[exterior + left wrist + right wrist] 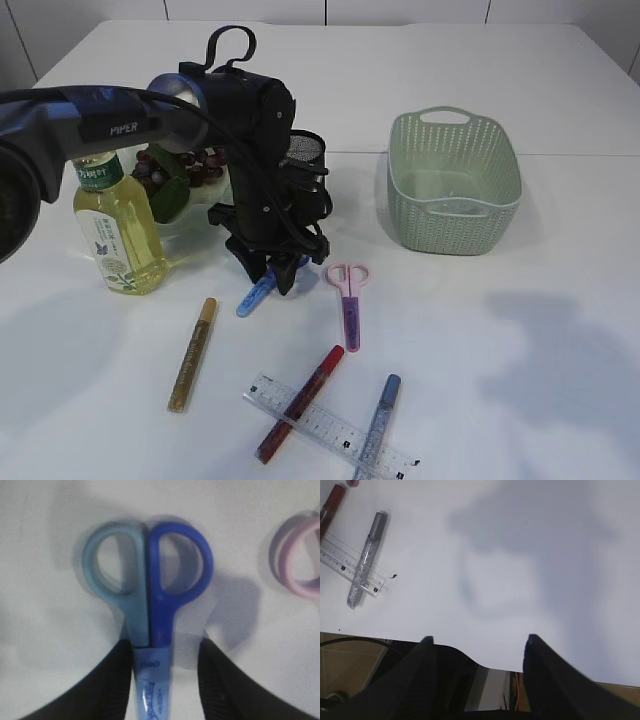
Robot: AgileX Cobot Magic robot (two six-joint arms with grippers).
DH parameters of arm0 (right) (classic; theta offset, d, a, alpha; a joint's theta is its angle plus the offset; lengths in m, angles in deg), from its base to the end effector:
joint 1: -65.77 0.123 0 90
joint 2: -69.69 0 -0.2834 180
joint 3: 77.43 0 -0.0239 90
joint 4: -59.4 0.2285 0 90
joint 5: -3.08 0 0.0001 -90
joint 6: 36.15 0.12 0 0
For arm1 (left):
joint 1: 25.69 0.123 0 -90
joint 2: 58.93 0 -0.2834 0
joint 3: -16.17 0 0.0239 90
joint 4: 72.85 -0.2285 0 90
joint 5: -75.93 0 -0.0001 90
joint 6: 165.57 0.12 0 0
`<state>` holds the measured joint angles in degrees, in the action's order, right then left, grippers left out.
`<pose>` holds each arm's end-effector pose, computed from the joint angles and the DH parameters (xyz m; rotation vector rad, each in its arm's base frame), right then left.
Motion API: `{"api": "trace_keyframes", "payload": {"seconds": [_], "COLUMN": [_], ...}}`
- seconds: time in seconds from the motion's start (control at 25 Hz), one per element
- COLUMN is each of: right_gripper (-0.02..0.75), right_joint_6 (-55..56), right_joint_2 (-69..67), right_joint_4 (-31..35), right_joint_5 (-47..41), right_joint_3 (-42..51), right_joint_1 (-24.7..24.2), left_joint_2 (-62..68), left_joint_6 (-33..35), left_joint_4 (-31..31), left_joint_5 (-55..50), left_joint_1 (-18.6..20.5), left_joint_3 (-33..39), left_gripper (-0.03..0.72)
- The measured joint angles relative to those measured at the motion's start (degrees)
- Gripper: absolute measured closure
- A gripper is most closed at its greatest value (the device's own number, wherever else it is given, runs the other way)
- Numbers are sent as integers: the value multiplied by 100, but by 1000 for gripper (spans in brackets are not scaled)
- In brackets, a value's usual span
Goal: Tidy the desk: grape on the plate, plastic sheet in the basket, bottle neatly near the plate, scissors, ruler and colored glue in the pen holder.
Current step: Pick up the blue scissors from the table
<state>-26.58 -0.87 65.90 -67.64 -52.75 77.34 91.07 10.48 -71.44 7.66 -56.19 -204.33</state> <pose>0.1586 0.0456 0.2775 -0.0155 2.9128 0.2259 0.4065 -0.2426 0.0911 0.7012 3.0307 -0.0522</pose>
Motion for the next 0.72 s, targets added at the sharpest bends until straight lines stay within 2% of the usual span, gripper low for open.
{"api": "trace_keyframes", "payload": {"seconds": [0.24,0.48,0.72], "right_gripper": [301,301,301], "right_joint_6": [0,0,0], "right_joint_2": [0,0,0], "right_joint_4": [0,0,0], "right_joint_5": [-1,-1,-1], "right_joint_3": [0,0,0], "right_joint_1": [0,0,0], "left_joint_2": [27,66,76], "left_joint_6": [0,0,11], "left_joint_4": [0,0,0], "left_joint_5": [-8,-95,-105], "left_joint_1": [0,4,13], "left_joint_3": [-15,-79,-92], "left_gripper": [440,463,528]}}
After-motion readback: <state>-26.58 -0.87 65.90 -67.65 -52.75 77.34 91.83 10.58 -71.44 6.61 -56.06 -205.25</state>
